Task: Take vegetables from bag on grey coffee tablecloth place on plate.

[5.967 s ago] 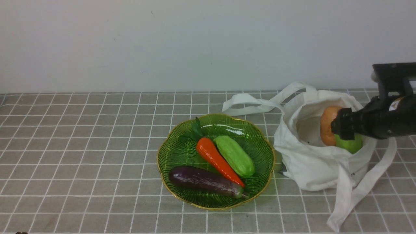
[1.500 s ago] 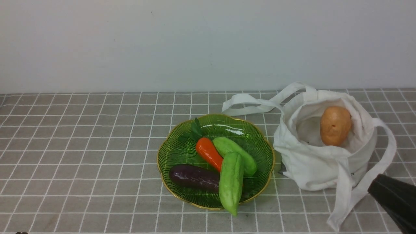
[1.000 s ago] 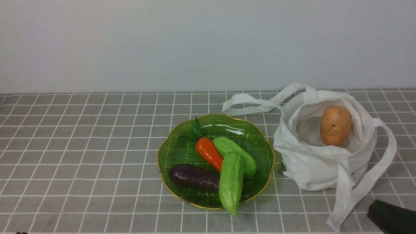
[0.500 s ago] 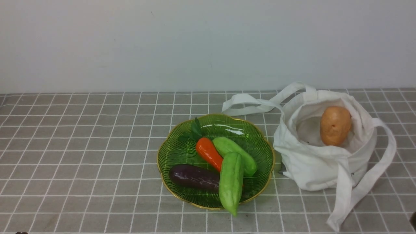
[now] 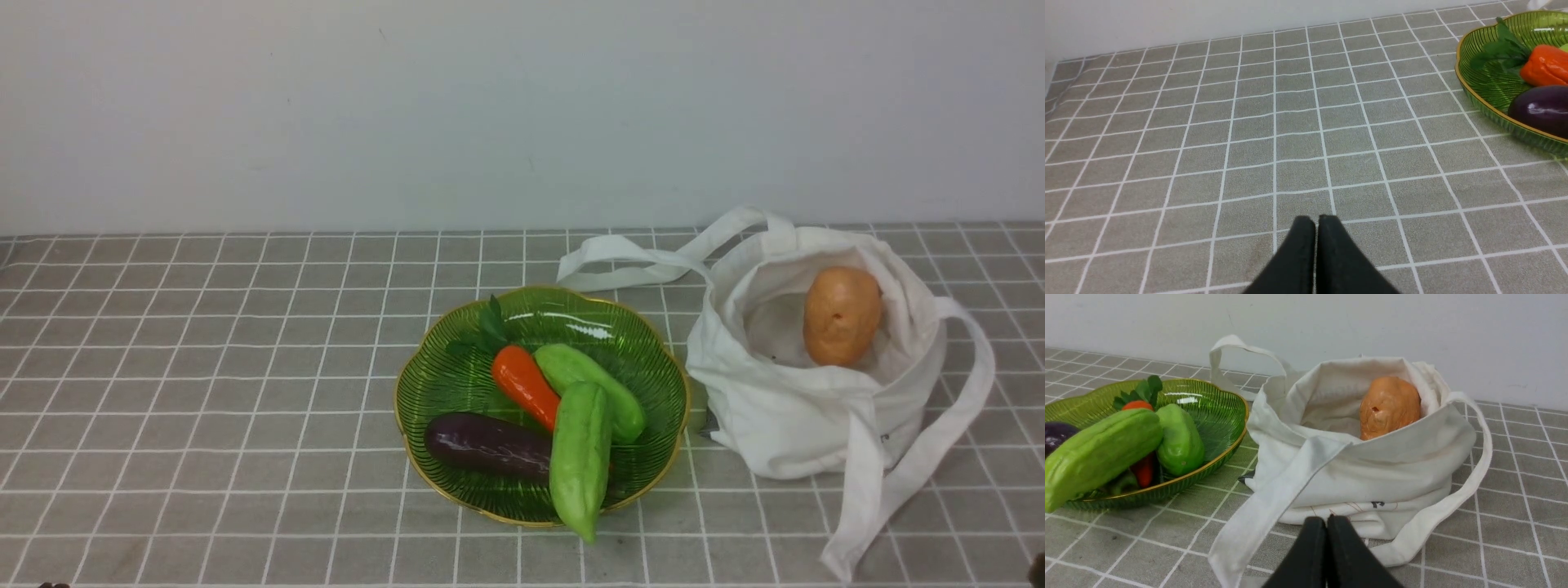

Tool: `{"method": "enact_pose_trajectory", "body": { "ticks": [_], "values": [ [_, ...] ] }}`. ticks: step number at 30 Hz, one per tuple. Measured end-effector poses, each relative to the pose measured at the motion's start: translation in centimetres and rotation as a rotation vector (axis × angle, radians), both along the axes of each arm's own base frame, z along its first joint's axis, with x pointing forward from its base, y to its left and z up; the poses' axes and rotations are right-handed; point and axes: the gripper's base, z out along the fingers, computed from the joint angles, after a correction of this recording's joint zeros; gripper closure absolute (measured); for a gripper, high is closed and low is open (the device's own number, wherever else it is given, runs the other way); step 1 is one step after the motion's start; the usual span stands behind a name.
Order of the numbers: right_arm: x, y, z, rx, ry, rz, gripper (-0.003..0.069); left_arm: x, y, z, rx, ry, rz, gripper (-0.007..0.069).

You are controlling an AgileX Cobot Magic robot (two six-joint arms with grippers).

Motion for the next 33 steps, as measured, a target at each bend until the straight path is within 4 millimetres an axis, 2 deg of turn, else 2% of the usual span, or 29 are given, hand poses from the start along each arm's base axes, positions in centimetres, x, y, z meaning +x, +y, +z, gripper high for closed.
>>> {"method": "enact_pose_trajectory", "body": {
  "ticks": [11, 22, 33],
  "values": [
    [0.0, -0.01, 0.02, 0.0, -0.001, -0.002, 0.0674, 0.0, 0.0, 0.0, 0.0, 0.0, 0.0, 0.0632],
    [0.12, -0.73, 0.02, 0.0, -0.001, -0.135, 0.0674, 0.0, 0.0, 0.0, 0.0, 0.0, 0.0, 0.0632],
    [0.13, -0.81, 0.02, 0.0, -0.001, -0.149, 0.0674, 0.0, 0.0, 0.0, 0.0, 0.0, 0.0, 0.0632]
  ]
}}
